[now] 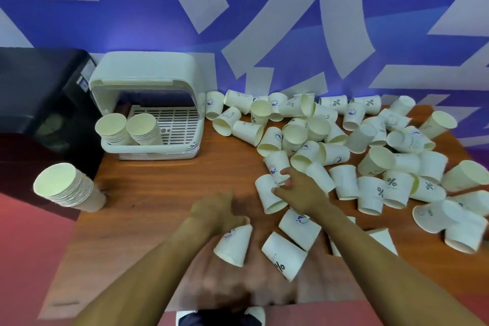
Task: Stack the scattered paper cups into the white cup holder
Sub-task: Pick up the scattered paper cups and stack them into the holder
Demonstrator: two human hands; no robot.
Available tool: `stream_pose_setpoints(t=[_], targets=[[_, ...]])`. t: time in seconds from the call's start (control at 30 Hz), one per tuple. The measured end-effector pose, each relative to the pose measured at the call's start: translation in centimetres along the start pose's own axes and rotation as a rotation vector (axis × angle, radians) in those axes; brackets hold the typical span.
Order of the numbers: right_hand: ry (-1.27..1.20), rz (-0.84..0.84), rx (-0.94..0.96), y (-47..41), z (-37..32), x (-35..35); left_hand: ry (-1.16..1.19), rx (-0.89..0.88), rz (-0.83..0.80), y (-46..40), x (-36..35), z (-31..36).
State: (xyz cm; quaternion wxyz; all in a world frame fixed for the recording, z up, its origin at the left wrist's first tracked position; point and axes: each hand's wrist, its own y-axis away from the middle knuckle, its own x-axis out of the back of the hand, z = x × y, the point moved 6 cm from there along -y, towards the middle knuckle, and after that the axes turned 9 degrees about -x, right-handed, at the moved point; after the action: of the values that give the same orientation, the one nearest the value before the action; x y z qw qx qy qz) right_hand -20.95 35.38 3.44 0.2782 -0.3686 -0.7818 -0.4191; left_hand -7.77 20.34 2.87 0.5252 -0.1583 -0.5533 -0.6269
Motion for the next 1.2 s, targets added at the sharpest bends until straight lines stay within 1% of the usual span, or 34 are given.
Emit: stream_pose_setpoints(t=[0.1, 0.27, 0.43, 0.5, 0.67, 0.93, 1.03, 1.2], targets=[[0.034, 0.005, -0.023, -0.2, 0.9, -1.1, -0.02, 0.022, -0.07, 0.0, -2.5, -0.4], [0.165, 0.031, -0.055, -0.6, 1.8, -2.5, 0.025, 0.048, -0.112, 0.2, -5.1, -0.4], [0.157, 0.034, -0.104, -0.7, 2.6, -3.7, 0.005, 0.049, -0.189, 0.7, -6.9, -1.0], [0.178, 0.054, -0.118, -0.7, 2.6, -4.0, 0.002, 0.049, -0.189, 0.8, -7.2, -1.4], [0.263, 0.035, -0.149, -0.7, 2.4, -4.6, 0.065, 0.035, -0.14, 0.8, -6.6, -2.1], [0.15, 0.036, -0.187, -0.7, 0.7, -4.2, 0.146, 0.0, -0.04, 0.9, -2.6, -3.8], [0.055, 0.068, -0.151, -0.4, -1.4, -3.3, 0.101, -0.022, 0.026, 1.1, 0.8, -4.3], [-0.041, 0.137, -0.02, 0.5, -6.7, -1.0, 0.096, -0.089, 0.143, 2.1, 6.7, -5.0]])
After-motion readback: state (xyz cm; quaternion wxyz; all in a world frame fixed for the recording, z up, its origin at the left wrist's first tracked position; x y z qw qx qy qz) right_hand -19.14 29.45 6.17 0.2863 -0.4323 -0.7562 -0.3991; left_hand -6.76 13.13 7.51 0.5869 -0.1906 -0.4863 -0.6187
